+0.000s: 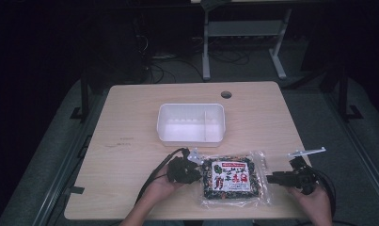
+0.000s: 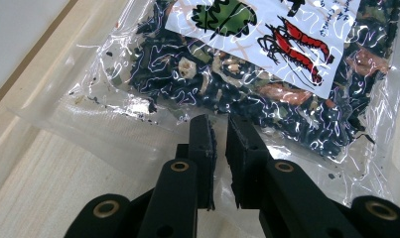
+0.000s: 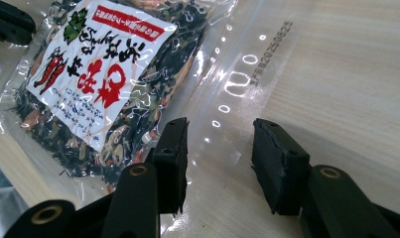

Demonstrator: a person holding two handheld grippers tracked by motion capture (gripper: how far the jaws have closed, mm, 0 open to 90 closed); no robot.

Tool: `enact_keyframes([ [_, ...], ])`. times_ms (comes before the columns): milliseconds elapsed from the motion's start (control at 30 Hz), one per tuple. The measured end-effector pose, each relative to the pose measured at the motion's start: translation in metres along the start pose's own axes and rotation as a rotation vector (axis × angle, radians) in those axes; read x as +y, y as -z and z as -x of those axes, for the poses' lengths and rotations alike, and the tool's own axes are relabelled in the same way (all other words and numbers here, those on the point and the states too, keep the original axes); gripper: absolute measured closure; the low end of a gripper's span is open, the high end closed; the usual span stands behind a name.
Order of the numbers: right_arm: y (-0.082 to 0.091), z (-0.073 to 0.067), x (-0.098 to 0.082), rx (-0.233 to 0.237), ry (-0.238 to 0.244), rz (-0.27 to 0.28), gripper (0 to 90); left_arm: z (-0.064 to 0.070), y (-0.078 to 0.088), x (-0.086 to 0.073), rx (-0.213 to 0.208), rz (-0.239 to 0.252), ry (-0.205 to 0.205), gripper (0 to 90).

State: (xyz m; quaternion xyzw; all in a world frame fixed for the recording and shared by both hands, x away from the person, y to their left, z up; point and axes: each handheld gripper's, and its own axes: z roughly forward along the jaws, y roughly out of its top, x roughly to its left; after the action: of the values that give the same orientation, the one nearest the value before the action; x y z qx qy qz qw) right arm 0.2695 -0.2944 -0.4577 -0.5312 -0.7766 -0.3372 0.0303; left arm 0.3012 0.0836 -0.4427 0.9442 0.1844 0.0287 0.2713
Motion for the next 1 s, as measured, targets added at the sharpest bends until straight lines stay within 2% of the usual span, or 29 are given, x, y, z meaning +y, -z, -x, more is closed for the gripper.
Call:
enact_keyframes([
  [233, -0.0005, 0.0023, -0.0008, 0.011, -0.01, -0.006, 59.6, 0.0005, -0.0002, 0.0001, 0.005, 0.0, -0.003, 80.1],
  [300, 0.0002, 0.003, -0.001, 0.013, -0.009, 0.0, 60.9, 0.0006, -0.0001, 0.0002, 0.007, -0.003, -0.006, 80.1],
  [333, 0.0011, 0.0042, -0.0015, 0.032, -0.02, 0.01, 62.1, 0.0007, -0.0002, 0.0002, 0.008, -0.003, -0.008, 80.1],
  [600, 0.0037, 0.006, -0.0013, 0.043, -0.038, 0.016, 63.5, 0.001, -0.0004, 0.0004, 0.007, -0.003, -0.006, 80.1],
  [667, 0.006, 0.0076, -0.002, 0.03, -0.044, 0.009, 63.3, 0.0011, -0.0009, 0.0006, 0.007, -0.007, -0.007, 80.0],
  [833, 0.0019, 0.009, -0.0028, 0.032, -0.052, -0.024, 63.6, 0.0014, -0.0022, 0.0003, 0.013, -0.015, -0.009, 80.1],
  [1000, 0.0021, 0.0087, -0.0032, 0.034, -0.054, -0.02, 64.0, 0.0013, -0.0022, 0.0004, 0.012, -0.015, -0.009, 79.9],
])
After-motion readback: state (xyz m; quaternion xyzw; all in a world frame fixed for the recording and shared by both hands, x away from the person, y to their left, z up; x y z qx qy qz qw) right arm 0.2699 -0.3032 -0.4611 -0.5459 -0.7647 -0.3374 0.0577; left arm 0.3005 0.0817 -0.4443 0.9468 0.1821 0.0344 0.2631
